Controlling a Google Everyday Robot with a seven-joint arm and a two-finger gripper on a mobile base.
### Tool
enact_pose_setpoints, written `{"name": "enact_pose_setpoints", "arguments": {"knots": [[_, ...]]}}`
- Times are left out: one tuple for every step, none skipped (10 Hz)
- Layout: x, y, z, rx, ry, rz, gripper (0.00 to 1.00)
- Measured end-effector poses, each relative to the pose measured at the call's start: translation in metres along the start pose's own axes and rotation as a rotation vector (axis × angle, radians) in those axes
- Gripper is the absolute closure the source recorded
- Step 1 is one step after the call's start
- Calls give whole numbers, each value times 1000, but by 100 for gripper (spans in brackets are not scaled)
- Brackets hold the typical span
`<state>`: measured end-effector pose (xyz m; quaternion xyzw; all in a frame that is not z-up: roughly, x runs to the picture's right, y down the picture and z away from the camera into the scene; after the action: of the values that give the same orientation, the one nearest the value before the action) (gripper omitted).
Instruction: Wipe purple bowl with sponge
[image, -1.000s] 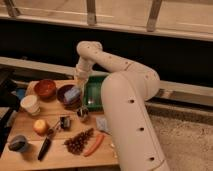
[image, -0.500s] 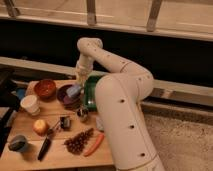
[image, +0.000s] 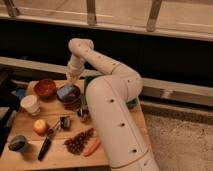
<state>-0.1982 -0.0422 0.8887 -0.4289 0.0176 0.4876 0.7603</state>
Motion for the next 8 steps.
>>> {"name": "enact_pose_setpoints", "arguments": {"knots": [[8,3,0,-6,3,1,100],[16,2,-1,-5,9,12,100],[26,-4,-5,2,11,31,100],[38,-15,-13,16,12,62,100],[43,-27,-19,27,9,82,100],[43,-35,-24,37,6,94,100],[39,-45,-28,48,2,102,100],[36,-46,-29,50,1,97,100]]}}
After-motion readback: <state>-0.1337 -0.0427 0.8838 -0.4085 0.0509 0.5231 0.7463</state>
